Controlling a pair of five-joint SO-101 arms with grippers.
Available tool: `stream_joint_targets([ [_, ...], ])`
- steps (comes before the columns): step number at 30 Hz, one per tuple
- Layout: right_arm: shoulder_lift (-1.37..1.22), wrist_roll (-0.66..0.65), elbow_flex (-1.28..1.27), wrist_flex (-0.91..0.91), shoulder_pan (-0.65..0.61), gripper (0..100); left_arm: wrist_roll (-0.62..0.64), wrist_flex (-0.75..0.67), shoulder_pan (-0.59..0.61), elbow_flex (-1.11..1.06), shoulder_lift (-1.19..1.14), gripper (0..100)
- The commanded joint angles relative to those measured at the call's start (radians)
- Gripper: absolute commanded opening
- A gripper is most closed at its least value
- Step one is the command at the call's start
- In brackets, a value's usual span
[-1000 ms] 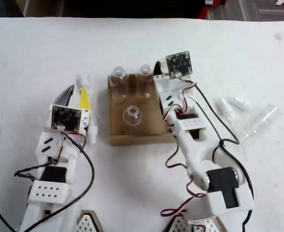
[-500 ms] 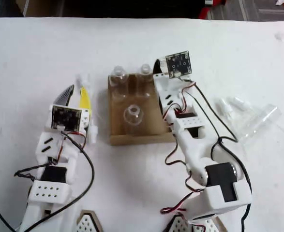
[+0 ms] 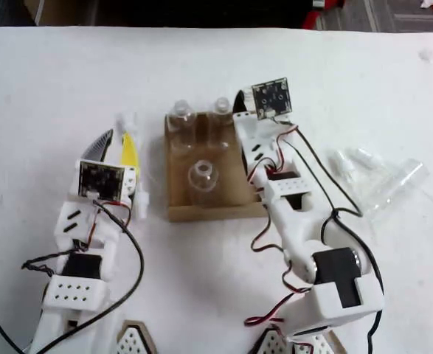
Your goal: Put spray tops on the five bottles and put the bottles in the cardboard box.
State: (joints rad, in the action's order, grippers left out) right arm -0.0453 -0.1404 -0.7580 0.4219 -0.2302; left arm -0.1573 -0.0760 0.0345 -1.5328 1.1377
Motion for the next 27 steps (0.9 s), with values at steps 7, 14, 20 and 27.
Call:
stream_joint_targets([
  [7,0.122,0.008,0.009,-0.122,0.012,15.2,-0.009,-0.021,-0.010,0.015,0.004,8],
  [14,0.150,0.005,-0.008,-0.122,-0.007,15.5,-0.009,-0.021,-0.010,0.015,0.002,8],
  [20,0.217,0.008,-0.021,-0.151,-0.010,15.6,-0.009,-0.025,-0.010,0.015,0.001,8],
  [27,0.383,0.009,-0.011,-0.259,0.021,15.3,-0.009,-0.025,-0.010,0.015,-0.001,8],
])
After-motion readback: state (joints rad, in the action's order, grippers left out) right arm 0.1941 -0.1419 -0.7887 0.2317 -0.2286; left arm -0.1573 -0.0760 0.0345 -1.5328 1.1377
